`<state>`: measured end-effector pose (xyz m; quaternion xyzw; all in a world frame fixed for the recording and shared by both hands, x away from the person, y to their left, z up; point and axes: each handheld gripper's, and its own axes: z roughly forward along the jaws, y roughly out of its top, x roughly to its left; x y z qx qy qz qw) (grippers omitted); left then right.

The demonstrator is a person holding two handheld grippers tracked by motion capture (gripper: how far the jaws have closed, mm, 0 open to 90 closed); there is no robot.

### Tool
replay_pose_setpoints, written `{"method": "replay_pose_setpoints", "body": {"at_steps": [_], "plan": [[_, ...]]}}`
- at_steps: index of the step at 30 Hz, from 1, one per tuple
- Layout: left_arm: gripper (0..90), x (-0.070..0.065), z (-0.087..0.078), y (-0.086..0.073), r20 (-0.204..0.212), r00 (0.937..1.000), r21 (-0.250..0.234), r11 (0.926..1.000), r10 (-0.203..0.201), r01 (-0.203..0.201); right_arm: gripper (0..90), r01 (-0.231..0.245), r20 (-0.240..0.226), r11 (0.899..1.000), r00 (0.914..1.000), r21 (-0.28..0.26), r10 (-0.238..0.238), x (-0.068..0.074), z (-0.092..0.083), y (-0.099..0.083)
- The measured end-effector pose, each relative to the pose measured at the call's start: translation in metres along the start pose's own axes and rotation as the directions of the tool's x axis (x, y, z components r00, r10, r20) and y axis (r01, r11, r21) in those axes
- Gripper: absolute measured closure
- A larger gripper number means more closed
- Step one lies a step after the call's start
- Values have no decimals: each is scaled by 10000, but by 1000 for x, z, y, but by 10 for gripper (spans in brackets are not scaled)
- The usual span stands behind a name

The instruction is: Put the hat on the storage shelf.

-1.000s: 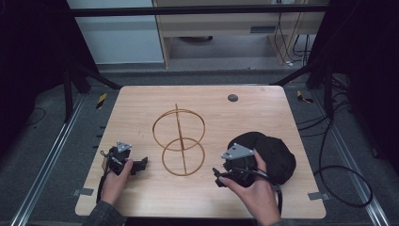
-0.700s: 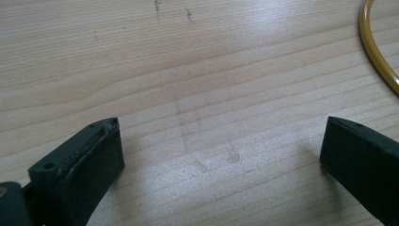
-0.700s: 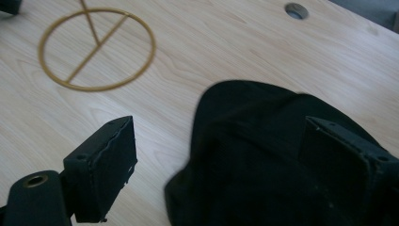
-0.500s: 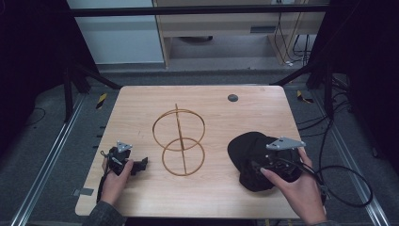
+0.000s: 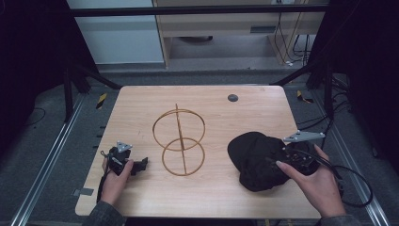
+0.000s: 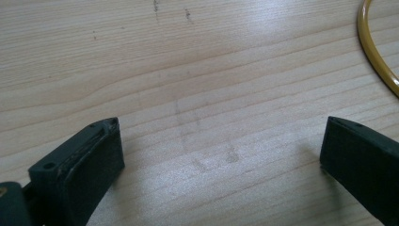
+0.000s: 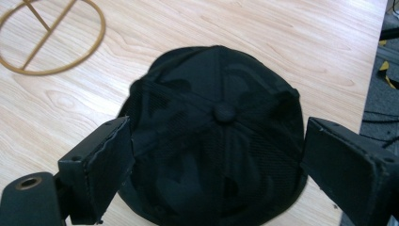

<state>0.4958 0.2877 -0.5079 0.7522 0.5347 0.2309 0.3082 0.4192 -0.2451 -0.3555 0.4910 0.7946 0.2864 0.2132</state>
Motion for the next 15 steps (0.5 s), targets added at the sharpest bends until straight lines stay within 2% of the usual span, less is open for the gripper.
{"method": "replay_pose_setpoints", "body": {"at_steps": [2,5,15], "plan": [[0,0,0,0,-1,10000,-1,10000,7,-7,103,-6,-13,10000,10000,92,6,-2,0,0],[0,0,0,0,10,10000,-2,10000,12,-12,131,-155,-285,9992,9995,377,166,-9,2,-1],[0,-1,0,0,56,10000,-26,10000,47,-47,200,-224,-538,9924,9981,1214,291,-16,24,-8]]}}
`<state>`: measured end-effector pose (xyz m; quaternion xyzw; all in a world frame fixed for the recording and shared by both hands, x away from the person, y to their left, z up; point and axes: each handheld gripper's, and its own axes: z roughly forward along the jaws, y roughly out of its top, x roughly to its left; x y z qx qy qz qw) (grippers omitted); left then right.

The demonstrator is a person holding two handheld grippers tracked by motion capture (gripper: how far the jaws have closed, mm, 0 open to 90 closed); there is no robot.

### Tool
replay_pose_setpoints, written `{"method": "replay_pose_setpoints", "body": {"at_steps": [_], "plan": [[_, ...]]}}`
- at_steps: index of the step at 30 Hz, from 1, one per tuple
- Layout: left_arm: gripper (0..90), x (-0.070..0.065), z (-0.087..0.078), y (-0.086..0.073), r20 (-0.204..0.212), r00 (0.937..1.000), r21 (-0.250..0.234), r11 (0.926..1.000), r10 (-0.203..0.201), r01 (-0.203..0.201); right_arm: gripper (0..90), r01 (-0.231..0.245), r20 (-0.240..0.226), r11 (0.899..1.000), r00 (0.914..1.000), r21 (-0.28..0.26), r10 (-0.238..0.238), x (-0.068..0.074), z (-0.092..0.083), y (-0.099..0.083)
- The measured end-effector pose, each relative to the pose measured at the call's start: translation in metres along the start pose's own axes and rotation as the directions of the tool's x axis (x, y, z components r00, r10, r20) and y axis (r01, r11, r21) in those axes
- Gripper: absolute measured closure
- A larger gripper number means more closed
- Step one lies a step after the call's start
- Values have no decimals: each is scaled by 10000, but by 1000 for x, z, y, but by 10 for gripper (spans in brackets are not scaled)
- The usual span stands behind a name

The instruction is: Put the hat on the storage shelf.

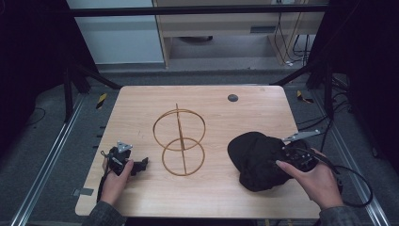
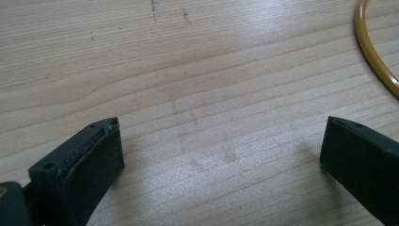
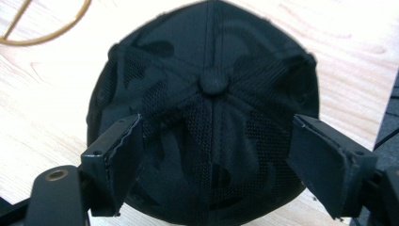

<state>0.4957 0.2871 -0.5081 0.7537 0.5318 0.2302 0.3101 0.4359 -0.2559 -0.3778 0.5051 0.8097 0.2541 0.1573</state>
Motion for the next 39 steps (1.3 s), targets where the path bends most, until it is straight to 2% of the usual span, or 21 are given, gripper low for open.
{"method": "replay_pose_setpoints", "body": {"at_steps": [7,9,10,11,12,14,15,18,19,21,22,23,33,39], "plan": [[0,-1,0,0,10,10000,24,10000,34,-34,199,-218,-208,9988,9995,448,228,-5,12,0],[0,-1,0,0,16,10000,23,10000,38,-38,223,-292,-326,9981,9990,550,310,-6,14,2],[0,-1,0,0,23,10000,24,10000,52,-53,261,-251,-348,9975,9990,655,274,-7,15,4],[0,-1,0,0,23,10000,24,10000,52,-53,261,-251,-348,9975,9990,655,274,-7,15,4],[0,-1,0,0,32,10000,24,10000,62,-62,332,-197,-330,9971,9992,734,221,-6,17,6],[0,-1,0,0,34,10000,20,10000,64,-64,355,-175,-358,9968,9992,781,203,-6,18,6],[0,-1,0,0,45,10000,22,10000,73,-73,439,-102,-373,9962,9992,865,135,-5,20,7],[0,-1,0,0,56,10000,23,10000,73,-73,503,-43,-421,9956,9991,934,83,-5,22,7],[0,-2,0,0,58,10000,25,10000,77,-77,570,-8,-496,9952,9988,978,56,-5,23,8],[0,-2,0,0,59,9999,28,10000,86,-86,636,8,-527,9945,9986,1051,48,-5,24,8],[0,-2,0,0,62,9999,26,10000,88,-89,636,8,-527,9945,9986,1051,48,-5,24,8],[0,-2,0,0,61,9999,25,10000,86,-87,694,20,-564,9942,9984,1078,41,-7,25,9],[0,-2,0,0,73,9999,33,9999,100,-100,846,132,-628,9921,9980,1247,-54,-9,24,14],[0,-2,0,0,72,9999,32,9999,97,-97,861,221,-665,9933,9977,1138,-146,-9,17,22]]}}
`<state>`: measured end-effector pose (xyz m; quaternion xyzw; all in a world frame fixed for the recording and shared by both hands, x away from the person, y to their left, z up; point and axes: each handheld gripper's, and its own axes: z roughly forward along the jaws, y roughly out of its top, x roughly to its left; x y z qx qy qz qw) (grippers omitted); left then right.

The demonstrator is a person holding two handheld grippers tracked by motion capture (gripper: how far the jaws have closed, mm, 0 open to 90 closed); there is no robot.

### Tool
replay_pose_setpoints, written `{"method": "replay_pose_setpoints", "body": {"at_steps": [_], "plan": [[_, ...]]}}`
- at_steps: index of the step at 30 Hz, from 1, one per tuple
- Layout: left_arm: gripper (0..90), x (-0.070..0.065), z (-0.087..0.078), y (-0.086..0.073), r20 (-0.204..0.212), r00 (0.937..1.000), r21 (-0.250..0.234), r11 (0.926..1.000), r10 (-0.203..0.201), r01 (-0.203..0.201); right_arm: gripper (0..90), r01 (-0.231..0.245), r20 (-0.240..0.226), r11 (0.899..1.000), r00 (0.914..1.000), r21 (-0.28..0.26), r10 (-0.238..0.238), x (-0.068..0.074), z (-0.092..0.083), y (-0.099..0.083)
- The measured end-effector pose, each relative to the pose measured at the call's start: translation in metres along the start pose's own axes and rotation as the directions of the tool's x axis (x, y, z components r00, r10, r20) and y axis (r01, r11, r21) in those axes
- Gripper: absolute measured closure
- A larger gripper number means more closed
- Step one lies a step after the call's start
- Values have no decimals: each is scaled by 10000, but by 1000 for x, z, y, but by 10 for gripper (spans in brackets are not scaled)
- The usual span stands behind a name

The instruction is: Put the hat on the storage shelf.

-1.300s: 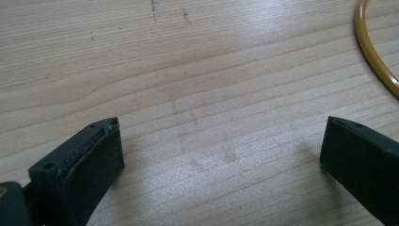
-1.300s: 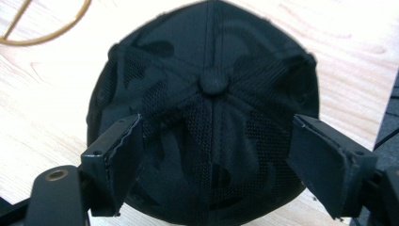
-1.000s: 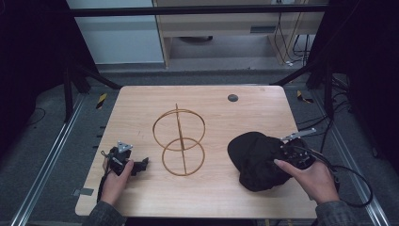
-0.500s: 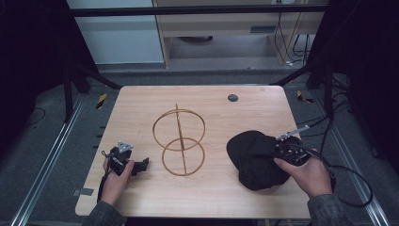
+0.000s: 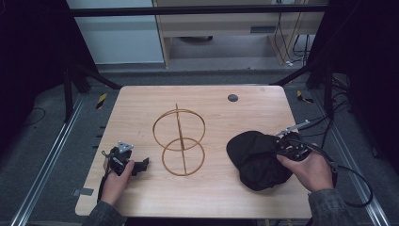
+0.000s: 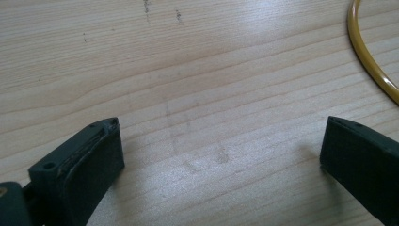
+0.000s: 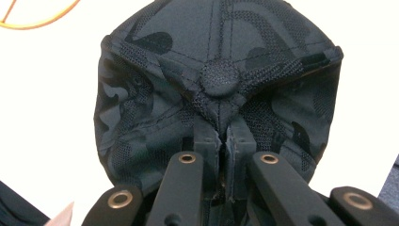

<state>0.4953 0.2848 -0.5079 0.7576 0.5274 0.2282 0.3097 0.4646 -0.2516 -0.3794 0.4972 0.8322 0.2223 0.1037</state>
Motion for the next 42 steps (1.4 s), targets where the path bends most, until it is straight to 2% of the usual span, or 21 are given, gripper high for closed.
{"method": "replay_pose_setpoints", "body": {"at_steps": [7,11,23,33,42], "plan": [[0,0,0,0,0,10000,5,10000,2,-2,865,215,-111,9992,9997,-323,-219,1,-15,8],[0,0,0,0,0,10000,-1,10000,3,-3,865,220,-4,9983,9998,-547,-221,0,-26,12],[0,0,0,0,-3,10000,-26,10000,-27,27,865,511,8,9906,9987,-1267,-514,3,-63,26],[0,0,0,0,-1,10000,-29,10000,8,-8,865,656,-30,9809,9977,-1831,-673,9,-87,36],[0,0,0,0,0,10000,-23,10000,7,-7,866,773,-119,9672,9965,-2421,-826,16,-102,41]]}}
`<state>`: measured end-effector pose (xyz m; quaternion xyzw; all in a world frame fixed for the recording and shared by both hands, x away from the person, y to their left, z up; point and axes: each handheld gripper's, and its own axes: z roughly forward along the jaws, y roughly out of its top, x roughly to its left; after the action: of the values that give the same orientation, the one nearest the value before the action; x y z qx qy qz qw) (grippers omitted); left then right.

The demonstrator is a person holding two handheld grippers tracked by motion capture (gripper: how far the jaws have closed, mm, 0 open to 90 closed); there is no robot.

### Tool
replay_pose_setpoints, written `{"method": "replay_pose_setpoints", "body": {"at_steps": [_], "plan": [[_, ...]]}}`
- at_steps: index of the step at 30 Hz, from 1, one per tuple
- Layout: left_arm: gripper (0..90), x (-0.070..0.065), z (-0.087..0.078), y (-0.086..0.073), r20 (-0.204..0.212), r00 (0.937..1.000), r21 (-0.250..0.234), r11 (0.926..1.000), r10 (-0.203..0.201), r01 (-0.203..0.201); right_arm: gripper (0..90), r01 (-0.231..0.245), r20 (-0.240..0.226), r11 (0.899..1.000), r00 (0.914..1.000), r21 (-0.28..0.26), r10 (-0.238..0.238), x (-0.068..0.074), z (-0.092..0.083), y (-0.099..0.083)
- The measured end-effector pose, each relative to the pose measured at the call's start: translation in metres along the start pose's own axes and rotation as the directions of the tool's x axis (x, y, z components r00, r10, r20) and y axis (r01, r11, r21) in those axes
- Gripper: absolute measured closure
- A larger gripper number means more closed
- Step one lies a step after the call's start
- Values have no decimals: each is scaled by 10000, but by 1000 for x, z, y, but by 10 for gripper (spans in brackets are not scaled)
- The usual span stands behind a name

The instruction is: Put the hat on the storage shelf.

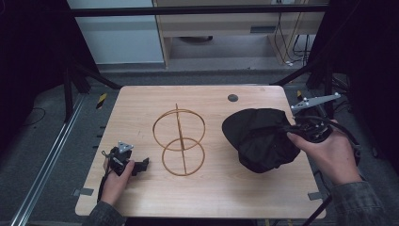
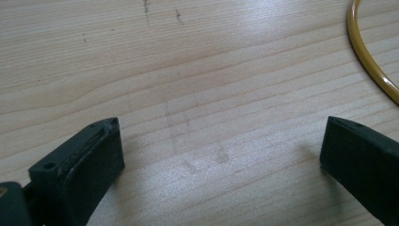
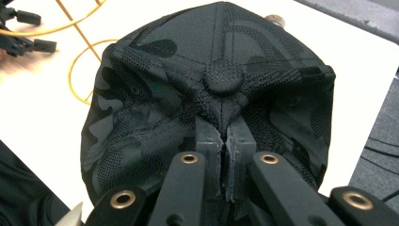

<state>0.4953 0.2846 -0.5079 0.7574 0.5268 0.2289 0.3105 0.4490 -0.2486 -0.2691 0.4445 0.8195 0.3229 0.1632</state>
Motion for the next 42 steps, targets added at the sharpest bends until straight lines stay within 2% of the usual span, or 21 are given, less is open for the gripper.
{"method": "replay_pose_setpoints", "body": {"at_steps": [5,13,22,37,42], "plan": [[0,0,0,0,2,10000,5,10000,1,-1,866,150,37,9998,9999,-123,-149,3,-5,7],[0,0,0,0,1,10000,31,10000,4,-4,866,104,44,9991,9999,-416,-102,4,-12,18],[0,0,0,0,2,10000,34,10000,8,-8,867,35,46,9951,10000,-992,-31,8,-23,33],[0,0,0,0,1,10000,33,10000,6,-6,867,-5,-24,9832,10000,-1828,1,22,-35,56],[0,0,0,0,4,10000,33,10000,8,-8,868,166,-39,9796,9998,-2004,-178,28,-35,66]]}}
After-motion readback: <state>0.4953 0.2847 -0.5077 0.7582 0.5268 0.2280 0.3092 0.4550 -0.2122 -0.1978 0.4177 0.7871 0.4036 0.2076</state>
